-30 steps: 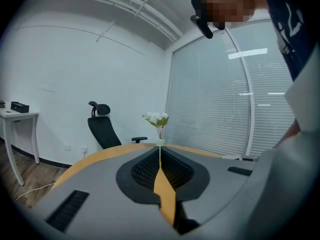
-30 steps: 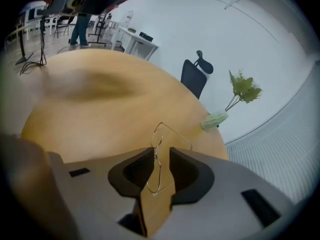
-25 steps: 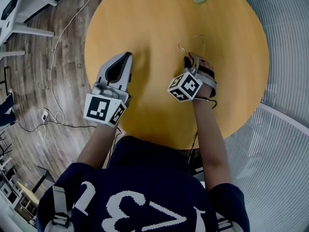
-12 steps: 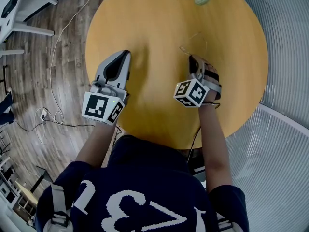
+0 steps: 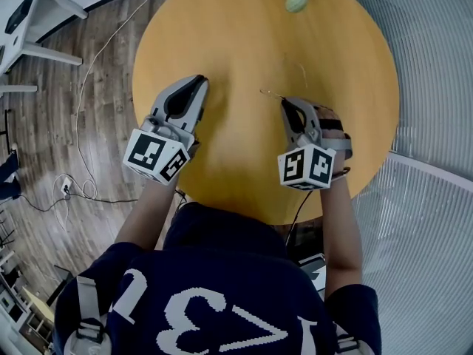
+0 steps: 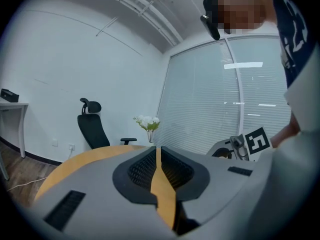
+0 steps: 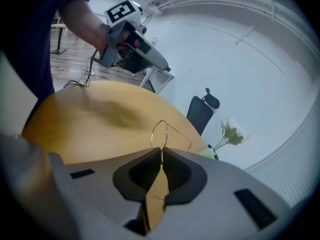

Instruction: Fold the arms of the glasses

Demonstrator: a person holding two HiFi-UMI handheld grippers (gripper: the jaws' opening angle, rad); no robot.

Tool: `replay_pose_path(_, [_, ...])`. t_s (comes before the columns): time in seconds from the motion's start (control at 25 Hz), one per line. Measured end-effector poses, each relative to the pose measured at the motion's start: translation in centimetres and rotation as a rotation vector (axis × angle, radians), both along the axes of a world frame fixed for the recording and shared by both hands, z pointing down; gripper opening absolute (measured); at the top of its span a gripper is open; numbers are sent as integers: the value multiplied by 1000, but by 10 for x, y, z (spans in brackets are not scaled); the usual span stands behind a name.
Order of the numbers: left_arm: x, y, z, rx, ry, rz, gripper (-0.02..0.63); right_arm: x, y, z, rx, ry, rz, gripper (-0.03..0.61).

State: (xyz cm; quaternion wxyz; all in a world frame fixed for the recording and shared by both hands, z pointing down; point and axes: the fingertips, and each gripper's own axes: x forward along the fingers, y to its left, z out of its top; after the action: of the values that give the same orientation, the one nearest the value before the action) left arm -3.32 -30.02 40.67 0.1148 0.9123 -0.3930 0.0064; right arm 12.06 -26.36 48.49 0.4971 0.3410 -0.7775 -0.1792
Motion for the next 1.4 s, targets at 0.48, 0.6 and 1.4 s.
replay_pose_path(0.48, [39,45,-20,-23,10,221,23,-22,79,-66,91,50,-182,35])
replay_pose_path(0.6, [52,55,-25,-60,11,303,24,-25,90,-74,104,75,-201,35])
replay_pose_path(1.4, [93,82,-16,-312,-9,612,160,-43,124,-82,161,175,-311,35])
